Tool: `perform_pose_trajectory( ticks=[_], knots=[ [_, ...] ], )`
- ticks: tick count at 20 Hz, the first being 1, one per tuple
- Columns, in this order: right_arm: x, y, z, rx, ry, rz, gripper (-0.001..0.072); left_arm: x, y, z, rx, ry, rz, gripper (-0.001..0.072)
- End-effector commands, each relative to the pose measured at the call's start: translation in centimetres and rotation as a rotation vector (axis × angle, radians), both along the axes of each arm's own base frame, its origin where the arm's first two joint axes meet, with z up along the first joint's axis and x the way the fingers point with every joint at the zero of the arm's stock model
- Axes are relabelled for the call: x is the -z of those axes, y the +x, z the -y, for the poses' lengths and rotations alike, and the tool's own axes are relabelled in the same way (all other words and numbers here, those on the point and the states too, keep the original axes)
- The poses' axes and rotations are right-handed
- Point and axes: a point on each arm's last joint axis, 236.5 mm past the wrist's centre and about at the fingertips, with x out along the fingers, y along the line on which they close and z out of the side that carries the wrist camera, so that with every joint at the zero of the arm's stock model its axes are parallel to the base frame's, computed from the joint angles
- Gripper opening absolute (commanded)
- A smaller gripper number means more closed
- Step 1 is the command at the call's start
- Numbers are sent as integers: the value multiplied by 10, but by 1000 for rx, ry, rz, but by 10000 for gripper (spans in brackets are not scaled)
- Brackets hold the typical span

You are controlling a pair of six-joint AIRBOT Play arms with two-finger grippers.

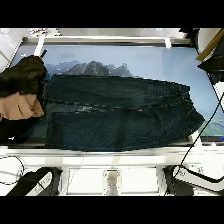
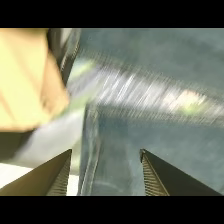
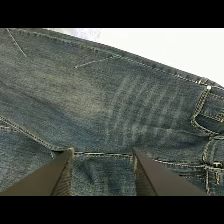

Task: Fold the clothes and pants, and hang the long-sleeved shirts on hangers.

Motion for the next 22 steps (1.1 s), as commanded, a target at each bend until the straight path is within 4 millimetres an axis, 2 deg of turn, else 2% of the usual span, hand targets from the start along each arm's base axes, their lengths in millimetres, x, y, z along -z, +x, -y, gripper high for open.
perform_pose_trajectory(
  ticks=[1,3,7,8,9,10,11,12,13,15,16,18,19,22],
  knots=[
    [0,0,0,-1,-1,1,414,52,-50,-24,-145,-12,-8,469],
    [-2,5,5,18,-10,19,413,80,-74,-36,-240,-30,1,469],
    [-34,39,20,112,-13,206,414,119,-110,-59,-385,-48,-61,467],
    [-44,48,28,145,-20,259,414,126,-115,-65,-425,-58,-80,423],
    [-50,52,32,165,-25,291,413,134,-121,-71,-478,-77,-97,252],
    [-50,53,34,170,-33,294,413,140,-123,-77,-520,-97,-109,205],
    [-47,53,40,177,-65,289,413,148,-127,-83,-568,-128,-132,205],
    [-42,50,47,187,-100,270,413,157,-130,-88,-599,-161,-165,209],
    [-31,43,52,191,-130,219,413,166,-130,-89,-619,-211,-197,265],
    [-3,24,64,185,-203,84,413,189,-123,-83,-640,-364,-255,521],
    [9,12,73,199,-245,13,413,199,-115,-74,-621,-463,-277,559],
    [30,-11,83,232,-258,-112,413,212,-98,-52,-511,-646,-303,560],
    [38,-20,84,238,-244,-152,413,220,-100,-49,-468,-675,-335,560],
    [63,-59,91,277,-187,-280,413,247,-128,-55,-389,-671,-478,560]
  ],
)
